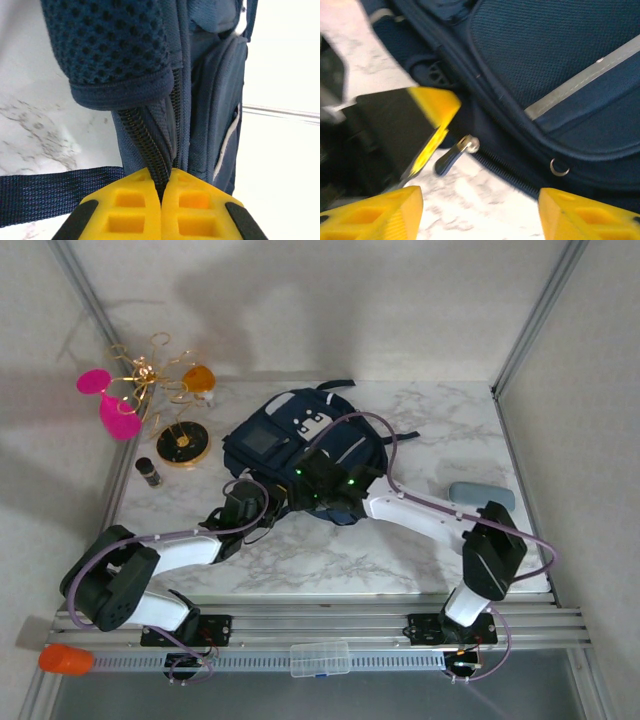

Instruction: Pack books, pencil case, and school supplies into a backpack

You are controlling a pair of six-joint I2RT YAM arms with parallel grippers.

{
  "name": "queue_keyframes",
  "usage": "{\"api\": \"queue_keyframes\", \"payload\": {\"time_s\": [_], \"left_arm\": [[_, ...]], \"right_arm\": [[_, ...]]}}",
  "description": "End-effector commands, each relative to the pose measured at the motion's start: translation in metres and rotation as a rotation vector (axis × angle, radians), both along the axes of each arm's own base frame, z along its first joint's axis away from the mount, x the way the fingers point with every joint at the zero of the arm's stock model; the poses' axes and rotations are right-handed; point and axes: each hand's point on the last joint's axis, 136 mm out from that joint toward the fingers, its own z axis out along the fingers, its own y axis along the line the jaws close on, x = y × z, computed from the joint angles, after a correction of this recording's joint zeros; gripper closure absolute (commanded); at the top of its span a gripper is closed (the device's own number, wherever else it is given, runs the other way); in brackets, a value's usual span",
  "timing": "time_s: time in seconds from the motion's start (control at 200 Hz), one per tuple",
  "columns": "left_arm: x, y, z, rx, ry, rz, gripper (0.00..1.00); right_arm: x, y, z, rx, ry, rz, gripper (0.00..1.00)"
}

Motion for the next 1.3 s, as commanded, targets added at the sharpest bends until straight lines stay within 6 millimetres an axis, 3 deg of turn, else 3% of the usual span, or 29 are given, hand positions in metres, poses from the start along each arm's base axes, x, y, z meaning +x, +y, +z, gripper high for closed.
{"api": "queue_keyframes", "payload": {"time_s": [0.0, 0.2, 0.345, 0.586, 0.806, 0.981, 1.066, 1.131, 1.236, 1.292], "left_arm": [[0.009, -0.026, 0.049, -0.114, -0.118, -0.037, 1.00], [0.006, -0.035, 0.050, -0.139, -0.121, -0.049, 1.00], [0.006, -0.038, 0.052, -0.154, -0.124, -0.054, 1.00], [0.006, -0.037, 0.056, -0.190, -0.124, -0.042, 1.00], [0.003, -0.041, 0.073, -0.275, -0.145, -0.055, 1.00], [0.000, -0.047, 0.074, -0.319, -0.144, -0.083, 1.00], [-0.002, -0.048, 0.071, -0.332, -0.144, -0.087, 1.00], [-0.002, -0.049, 0.073, -0.337, -0.154, -0.093, 1.00], [-0.001, -0.051, 0.074, -0.338, -0.164, -0.100, 1.00], [-0.001, -0.052, 0.076, -0.351, -0.170, -0.105, 1.00]], "right_arm": [[0.016, -0.014, -0.003, -0.115, -0.057, -0.051, 0.34], [0.023, -0.004, -0.019, -0.133, -0.059, -0.039, 0.30], [0.033, -0.009, -0.033, -0.172, -0.061, -0.066, 0.27], [0.035, -0.001, -0.036, -0.106, -0.049, -0.037, 0.25], [0.027, -0.042, -0.043, -0.163, -0.040, -0.085, 0.26], [0.017, -0.074, -0.020, -0.159, -0.083, -0.128, 0.27], [0.014, -0.078, -0.013, -0.150, -0.094, -0.126, 0.28], [0.011, -0.070, -0.009, -0.113, -0.081, -0.101, 0.28], [0.001, -0.031, -0.001, 0.031, -0.055, 0.024, 0.28], [0.001, -0.022, 0.000, 0.042, -0.049, 0.045, 0.26]]}}
